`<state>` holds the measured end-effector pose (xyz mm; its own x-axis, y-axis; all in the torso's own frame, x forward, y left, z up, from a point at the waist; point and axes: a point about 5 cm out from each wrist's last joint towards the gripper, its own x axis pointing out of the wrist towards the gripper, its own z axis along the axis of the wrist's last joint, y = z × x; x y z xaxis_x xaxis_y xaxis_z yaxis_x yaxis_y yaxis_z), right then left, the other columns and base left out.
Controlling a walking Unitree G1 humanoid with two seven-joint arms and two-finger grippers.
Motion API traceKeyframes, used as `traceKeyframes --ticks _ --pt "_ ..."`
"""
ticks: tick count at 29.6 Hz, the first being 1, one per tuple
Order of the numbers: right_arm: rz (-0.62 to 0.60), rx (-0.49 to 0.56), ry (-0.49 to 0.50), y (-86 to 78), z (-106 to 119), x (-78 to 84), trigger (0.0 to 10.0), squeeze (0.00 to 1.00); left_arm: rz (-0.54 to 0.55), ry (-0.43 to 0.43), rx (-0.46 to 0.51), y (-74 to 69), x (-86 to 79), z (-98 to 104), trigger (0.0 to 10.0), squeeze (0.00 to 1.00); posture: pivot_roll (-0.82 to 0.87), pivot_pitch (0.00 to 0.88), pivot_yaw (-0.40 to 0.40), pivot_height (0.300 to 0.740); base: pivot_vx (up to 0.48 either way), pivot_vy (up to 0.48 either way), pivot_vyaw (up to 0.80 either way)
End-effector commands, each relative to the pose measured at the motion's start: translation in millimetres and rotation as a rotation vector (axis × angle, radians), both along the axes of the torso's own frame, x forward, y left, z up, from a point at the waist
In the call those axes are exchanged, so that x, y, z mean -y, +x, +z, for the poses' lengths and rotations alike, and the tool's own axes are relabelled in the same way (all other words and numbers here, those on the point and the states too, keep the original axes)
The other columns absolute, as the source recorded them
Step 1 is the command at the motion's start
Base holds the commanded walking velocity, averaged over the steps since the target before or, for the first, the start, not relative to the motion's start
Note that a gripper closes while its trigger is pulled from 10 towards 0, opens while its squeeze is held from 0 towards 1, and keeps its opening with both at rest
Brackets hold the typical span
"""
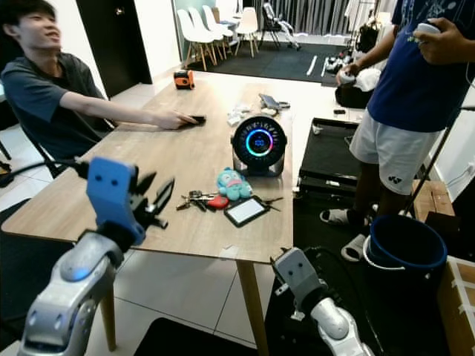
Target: Hang keys on a hook
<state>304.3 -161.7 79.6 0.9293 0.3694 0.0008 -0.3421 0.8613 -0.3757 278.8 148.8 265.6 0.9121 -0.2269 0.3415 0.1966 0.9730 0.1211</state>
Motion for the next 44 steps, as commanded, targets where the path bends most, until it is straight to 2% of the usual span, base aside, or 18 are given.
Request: traceKeyframes --ticks 1,2,3,4,8,10,13,18,27,29,30,31,32,34,35,36,38,44 --pt "-0.081 -0.108 0.031 -7.7 -20 11.9 10.0 0.00 0.010 -0.034 -0.009 -0.3 -1.9 1 10.0 0.00 0.14 0.112 0.014 0.740 0.000 0.000 0.00" --pt "-0.119 -0.102 0.096 -4.5 -17 10.8 10.0 0.00 0.023 -0.061 0.004 1.2 -2.7 5 10.0 0.00 0.15 0.111 0.010 0.740 0.000 0.000 0.00" --pt "-0.119 -0.102 0.096 -4.5 -17 10.8 10.0 0.00 0.023 -0.061 0.004 1.2 -2.7 5 10.0 0.00 0.15 0.111 0.010 0.740 0.000 0.000 0.00" --pt "-0.139 -0.095 0.149 -1.2 -14 6.8 10.0 0.00 0.032 -0.084 0.017 3.3 -2.9 9 10.0 0.00 0.15 0.112 0.010 0.740 0.000 0.000 0.00" --pt "-0.139 -0.082 0.180 1.8 -10 0.8 10.0 0.00 0.034 -0.092 0.030 5.0 -1.7 13 10.0 0.00 0.15 0.112 0.009 0.740 0.000 0.000 0.00" --pt "-0.101 -0.051 0.198 6.0 -2 -13.8 10.0 0.00 0.018 -0.046 0.040 6.1 4.7 13 10.0 0.00 0.15 0.112 0.009 0.740 0.000 0.000 0.00" --pt "-0.084 -0.029 0.218 8.3 5 -18.7 10.0 0.00 0.003 -0.028 0.024 4.8 9.9 6 10.0 0.00 0.15 0.114 0.011 0.740 0.000 0.000 0.00" --pt "-0.104 -0.008 0.271 11.9 11 -16.0 10.0 0.00 -0.014 -0.049 -0.003 3.7 16.9 0 10.0 0.00 0.13 0.113 0.015 0.740 0.000 0.000 0.00" --pt "-0.111 0.042 0.289 13.8 24 -14.0 10.0 0.00 -0.032 -0.012 -0.004 3.7 23.7 -5 10.0 0.00 0.13 0.115 0.019 0.740 0.000 0.000 0.00" --pt "-0.112 0.068 0.301 15.4 31 -13.8 10.0 0.00 -0.037 -0.002 0.000 3.6 25.9 -5 10.0 0.00 0.13 0.114 0.021 0.740 0.000 0.000 0.00" --pt "-0.112 0.116 0.324 19.1 46 -13.9 10.0 0.00 -0.046 0.005 -0.002 3.6 28.9 -6 10.0 0.00 0.12 0.114 0.025 0.740 0.000 0.000 0.00" --pt "-0.112 0.116 0.324 19.1 46 -13.9 10.0 0.00 -0.046 0.005 -0.002 3.6 28.9 -6 10.0 0.00 0.12 0.114 0.025 0.740 0.000 0.000 0.00" --pt "-0.109 0.168 0.347 22.7 62 -14.3 10.0 0.00 -0.054 0.010 -0.008 3.8 31.4 -8 10.0 0.00 0.12 0.113 0.029 0.740 0.000 0.000 0.00" --pt "-0.109 0.168 0.347 22.7 62 -14.3 10.0 0.00 -0.054 0.010 -0.008 3.8 31.4 -8 10.0 0.00 0.12 0.113 0.029 0.740 0.000 0.000 0.00" --pt "-0.092 0.242 0.378 27.8 88 -16.0 10.0 0.00 -0.063 0.016 -0.029 5.2 34.3 -13 10.0 0.00 0.12 0.112 0.032 0.740 0.000 0.000 0.00" --pt "-0.092 0.242 0.378 27.8 88 -16.0 10.0 0.00 -0.063 0.016 -0.029 5.2 34.3 -13 10.0 0.00 0.12 0.112 0.032 0.740 0.000 0.000 0.00" --pt "-0.033 0.286 0.370 33.7 117 -27.3 10.0 0.00 -0.064 0.029 -0.116 12.5 39.6 -29 10.0 0.00 0.12 0.115 0.039 0.740 0.000 0.000 0.00" --pt "0.040 0.283 0.391 32.7 133 -48.4 10.0 0.00 -0.051 0.024 -0.161 17.2 40.1 -38 10.0 0.00 0.12 0.117 0.042 0.740 0.000 0.000 0.00"
